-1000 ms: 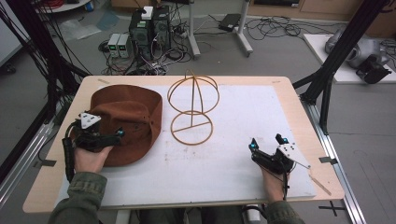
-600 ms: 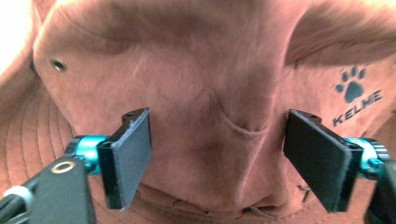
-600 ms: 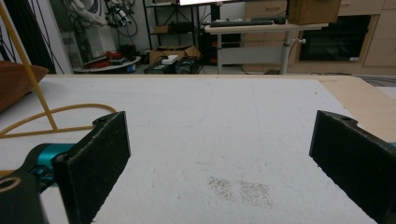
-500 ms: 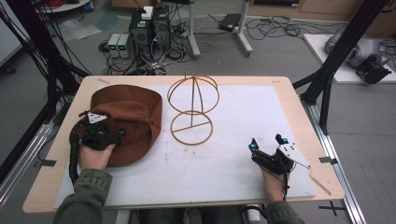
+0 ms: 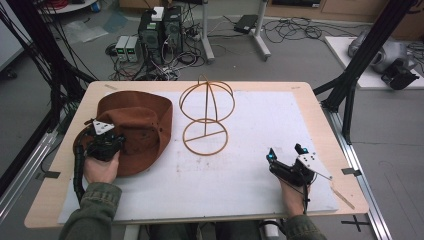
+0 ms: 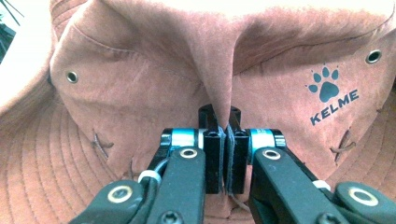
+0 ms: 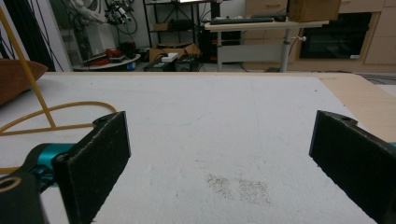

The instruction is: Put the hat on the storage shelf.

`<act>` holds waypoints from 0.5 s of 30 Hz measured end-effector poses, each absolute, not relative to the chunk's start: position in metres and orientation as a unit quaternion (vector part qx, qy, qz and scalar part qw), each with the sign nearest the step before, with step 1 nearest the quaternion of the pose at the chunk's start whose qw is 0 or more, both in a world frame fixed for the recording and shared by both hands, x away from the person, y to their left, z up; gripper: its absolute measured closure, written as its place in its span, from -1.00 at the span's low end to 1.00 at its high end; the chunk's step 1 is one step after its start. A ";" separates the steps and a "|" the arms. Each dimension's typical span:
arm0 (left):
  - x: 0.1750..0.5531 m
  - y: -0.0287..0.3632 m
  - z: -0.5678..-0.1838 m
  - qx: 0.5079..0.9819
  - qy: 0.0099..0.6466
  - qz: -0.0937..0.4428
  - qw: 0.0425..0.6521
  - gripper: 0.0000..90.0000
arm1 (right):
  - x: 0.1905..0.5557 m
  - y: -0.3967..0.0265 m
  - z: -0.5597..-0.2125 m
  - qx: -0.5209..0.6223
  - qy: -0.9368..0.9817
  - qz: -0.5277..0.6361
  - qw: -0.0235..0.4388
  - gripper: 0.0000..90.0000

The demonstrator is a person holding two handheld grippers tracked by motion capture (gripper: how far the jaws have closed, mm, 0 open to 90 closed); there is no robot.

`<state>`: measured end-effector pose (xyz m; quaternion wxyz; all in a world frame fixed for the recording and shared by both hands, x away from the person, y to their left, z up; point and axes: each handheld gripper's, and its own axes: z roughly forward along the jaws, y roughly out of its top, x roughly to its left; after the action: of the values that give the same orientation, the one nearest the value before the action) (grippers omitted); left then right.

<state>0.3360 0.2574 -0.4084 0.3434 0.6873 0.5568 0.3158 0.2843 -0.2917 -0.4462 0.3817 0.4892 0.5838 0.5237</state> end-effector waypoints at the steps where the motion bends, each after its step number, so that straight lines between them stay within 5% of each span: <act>1: 0.335 0.258 -0.408 0.688 0.556 0.316 0.343 0.96 | 0.284 -0.292 -0.446 0.489 0.584 0.524 0.382 -0.90; 15: 0.303 0.262 -0.389 0.642 0.513 0.402 0.404 0.96 | 0.281 -0.292 -0.445 0.487 0.583 0.526 0.382 -0.90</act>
<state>0.3033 0.2625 -0.3894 0.4037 0.6421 0.5129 0.4020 0.2813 -0.2925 -0.4453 0.3821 0.4873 0.5833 0.5256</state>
